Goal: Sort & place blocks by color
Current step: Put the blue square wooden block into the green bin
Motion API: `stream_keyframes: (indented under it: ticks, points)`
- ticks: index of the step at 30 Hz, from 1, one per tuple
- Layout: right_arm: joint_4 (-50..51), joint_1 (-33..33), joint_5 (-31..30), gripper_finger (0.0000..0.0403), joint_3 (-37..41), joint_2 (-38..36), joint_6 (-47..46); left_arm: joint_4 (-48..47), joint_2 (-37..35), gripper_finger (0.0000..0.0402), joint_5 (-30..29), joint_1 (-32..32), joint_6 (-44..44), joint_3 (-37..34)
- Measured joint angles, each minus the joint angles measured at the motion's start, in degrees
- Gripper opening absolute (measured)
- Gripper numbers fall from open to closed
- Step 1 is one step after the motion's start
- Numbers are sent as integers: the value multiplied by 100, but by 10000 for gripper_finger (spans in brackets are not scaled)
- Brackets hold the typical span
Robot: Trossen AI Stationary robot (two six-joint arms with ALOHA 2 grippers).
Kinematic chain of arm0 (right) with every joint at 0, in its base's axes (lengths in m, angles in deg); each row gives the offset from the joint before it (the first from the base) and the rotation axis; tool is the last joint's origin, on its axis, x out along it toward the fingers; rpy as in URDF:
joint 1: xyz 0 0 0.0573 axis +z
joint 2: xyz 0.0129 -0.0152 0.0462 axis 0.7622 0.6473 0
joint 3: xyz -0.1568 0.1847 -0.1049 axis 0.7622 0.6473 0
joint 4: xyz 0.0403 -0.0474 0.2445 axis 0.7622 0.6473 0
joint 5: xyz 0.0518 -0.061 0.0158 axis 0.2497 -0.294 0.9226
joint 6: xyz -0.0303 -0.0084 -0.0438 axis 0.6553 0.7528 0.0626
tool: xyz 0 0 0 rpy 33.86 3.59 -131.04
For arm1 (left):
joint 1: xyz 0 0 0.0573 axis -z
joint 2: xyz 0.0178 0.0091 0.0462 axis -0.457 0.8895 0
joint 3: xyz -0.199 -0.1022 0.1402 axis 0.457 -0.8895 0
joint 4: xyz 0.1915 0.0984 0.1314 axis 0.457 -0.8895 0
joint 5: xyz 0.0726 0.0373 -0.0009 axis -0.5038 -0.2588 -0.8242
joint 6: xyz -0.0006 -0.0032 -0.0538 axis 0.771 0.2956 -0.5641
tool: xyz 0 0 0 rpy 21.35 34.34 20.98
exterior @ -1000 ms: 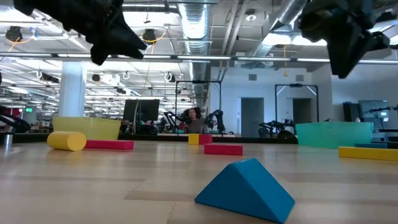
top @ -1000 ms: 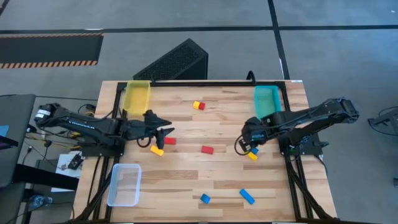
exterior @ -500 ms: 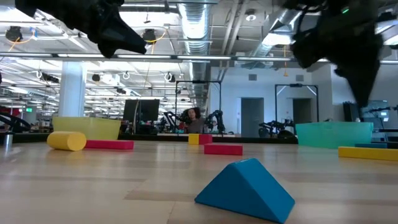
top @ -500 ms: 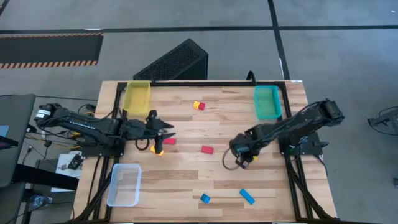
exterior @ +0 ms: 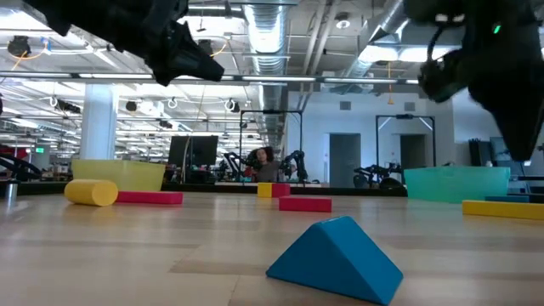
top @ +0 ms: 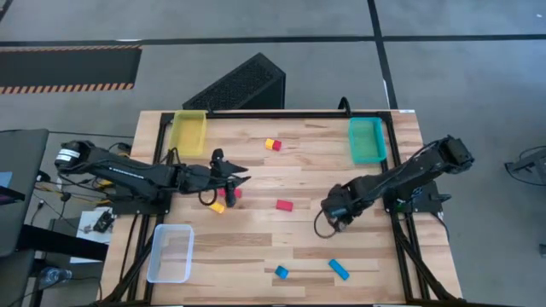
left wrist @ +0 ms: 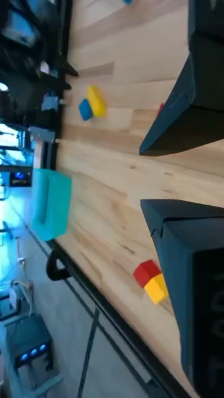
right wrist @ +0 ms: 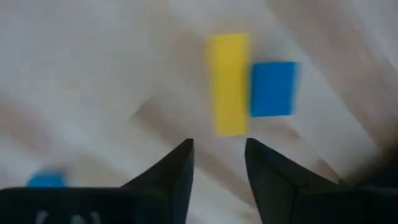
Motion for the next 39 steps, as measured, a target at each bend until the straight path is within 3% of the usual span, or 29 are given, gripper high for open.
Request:
stream_keyframes:
  ticks: [3,5,8,11,27,32,39]
  points:
    - [-90,-334,115,210,376,-299,-648,394,236,112,146,-134,-104,2]
    - [-459,-577,123,237,692,-616,-942,426,342,112,559,-272,-163,57]
    - [-1219,-907,190,273,1093,-1004,-938,404,415,112,1227,-480,-95,157]
    - [-1184,-1105,204,293,1345,-1129,-782,396,439,112,1399,-683,72,239]
    - [-1760,-1348,66,289,2134,-828,100,371,439,112,1778,-1519,-43,695]
    - [-1932,-1481,74,260,2216,-839,145,313,439,112,1748,-1611,-326,695]
    - [-1934,-1516,175,133,2216,-837,222,282,439,112,1646,-1621,-819,695]
